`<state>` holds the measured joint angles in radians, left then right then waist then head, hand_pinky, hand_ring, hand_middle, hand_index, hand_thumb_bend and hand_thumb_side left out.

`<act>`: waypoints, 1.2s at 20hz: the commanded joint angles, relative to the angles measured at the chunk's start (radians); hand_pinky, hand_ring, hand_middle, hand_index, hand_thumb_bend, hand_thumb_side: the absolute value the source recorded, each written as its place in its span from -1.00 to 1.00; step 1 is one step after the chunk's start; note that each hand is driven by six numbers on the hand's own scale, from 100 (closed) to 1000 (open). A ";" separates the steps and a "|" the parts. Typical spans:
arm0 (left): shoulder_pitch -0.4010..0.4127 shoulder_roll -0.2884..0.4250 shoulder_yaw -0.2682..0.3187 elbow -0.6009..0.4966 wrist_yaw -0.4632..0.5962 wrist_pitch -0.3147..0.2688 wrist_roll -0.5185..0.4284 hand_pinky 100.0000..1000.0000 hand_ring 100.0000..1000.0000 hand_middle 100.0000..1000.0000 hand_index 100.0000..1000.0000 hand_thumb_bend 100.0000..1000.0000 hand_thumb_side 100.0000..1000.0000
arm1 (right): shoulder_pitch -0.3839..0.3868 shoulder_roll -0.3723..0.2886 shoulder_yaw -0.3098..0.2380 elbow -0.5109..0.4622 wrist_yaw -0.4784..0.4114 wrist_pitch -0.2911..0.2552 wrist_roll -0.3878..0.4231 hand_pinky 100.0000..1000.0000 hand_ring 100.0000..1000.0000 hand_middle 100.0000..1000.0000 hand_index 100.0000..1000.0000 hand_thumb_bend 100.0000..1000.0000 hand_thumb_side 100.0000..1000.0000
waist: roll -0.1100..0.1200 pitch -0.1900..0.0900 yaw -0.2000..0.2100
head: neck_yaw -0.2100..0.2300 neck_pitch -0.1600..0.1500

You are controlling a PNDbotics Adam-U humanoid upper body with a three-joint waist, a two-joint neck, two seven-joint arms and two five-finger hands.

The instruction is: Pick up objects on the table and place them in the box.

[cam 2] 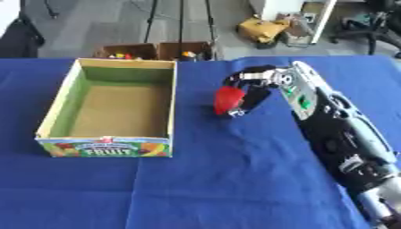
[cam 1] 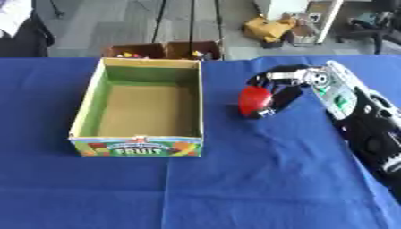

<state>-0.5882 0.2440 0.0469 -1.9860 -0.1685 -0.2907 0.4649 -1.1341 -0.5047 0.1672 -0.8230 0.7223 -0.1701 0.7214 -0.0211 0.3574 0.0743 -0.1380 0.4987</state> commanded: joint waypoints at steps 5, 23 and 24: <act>-0.012 0.005 -0.002 -0.014 0.001 0.005 0.000 0.32 0.65 0.30 0.46 -1.00 0.97 | -0.018 -0.011 -0.007 0.027 0.037 -0.012 -0.023 0.49 0.72 0.70 0.93 -0.07 -0.18 | 0.003 -0.015 0.002 | -0.007 -0.015; -0.018 0.006 -0.003 -0.014 0.000 0.009 0.002 0.31 0.65 0.30 0.45 -1.00 0.97 | -0.029 -0.002 -0.010 0.064 0.038 -0.015 -0.079 0.16 0.41 0.47 0.64 -0.31 -0.40 | 0.005 -0.004 0.001 | -0.011 -0.017; -0.019 0.007 -0.003 -0.014 0.000 0.009 0.002 0.31 0.65 0.30 0.45 -1.00 0.97 | -0.029 -0.002 -0.010 0.065 0.037 -0.015 -0.084 0.14 0.39 0.44 0.62 -0.32 -0.42 | 0.005 -0.004 0.001 | -0.011 -0.017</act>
<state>-0.5902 0.2439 0.0464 -1.9860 -0.1685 -0.2837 0.4654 -1.1517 -0.4938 0.1605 -0.7630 0.7545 -0.1870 0.6425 -0.0191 0.3704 0.0753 -0.1479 0.4911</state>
